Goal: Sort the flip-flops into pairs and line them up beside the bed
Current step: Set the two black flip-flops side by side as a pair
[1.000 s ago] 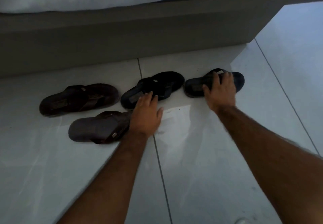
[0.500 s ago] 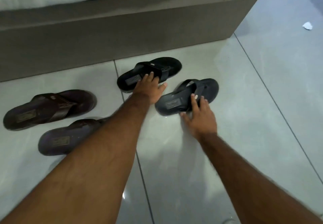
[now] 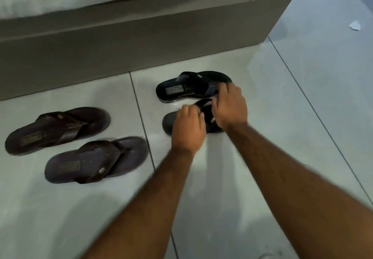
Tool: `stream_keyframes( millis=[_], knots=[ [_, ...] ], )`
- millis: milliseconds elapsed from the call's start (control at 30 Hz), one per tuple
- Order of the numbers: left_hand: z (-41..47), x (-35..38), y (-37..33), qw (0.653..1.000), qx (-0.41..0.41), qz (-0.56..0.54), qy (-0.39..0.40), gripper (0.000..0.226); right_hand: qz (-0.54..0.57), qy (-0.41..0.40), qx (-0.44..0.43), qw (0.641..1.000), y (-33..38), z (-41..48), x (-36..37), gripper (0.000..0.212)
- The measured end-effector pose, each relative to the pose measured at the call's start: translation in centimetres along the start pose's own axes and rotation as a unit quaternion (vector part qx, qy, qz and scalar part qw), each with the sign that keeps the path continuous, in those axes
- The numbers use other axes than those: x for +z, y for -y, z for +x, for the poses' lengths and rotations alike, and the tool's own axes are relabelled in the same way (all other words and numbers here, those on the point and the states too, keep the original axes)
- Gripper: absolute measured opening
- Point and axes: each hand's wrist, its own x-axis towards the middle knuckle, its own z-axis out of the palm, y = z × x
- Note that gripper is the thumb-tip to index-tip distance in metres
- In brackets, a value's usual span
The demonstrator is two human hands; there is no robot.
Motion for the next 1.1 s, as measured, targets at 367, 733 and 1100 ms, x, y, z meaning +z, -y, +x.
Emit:
stream_keyframes(
  millis=[367, 733, 1100],
  knots=[
    [-1.2, 0.6, -1.5, 0.97, -0.179, 0.098, 0.135, 0.087, -0.063, 0.251, -0.028, 0.966, -0.4, 3.8, 1.0, 0.064],
    [6.1, -0.8, 0.4, 0.946, -0.097, 0.104, 0.292, 0.087, 0.021, 0.123, 0.06, 0.99, -4.0, -1.7, 0.7, 0.056],
    [13.5, -0.8, 0.7, 0.927, -0.021, 0.203, 0.314, 0.125, 0.047, 0.123, 0.105, 0.986, -3.4, 3.1, 2.2, 0.058]
  ],
)
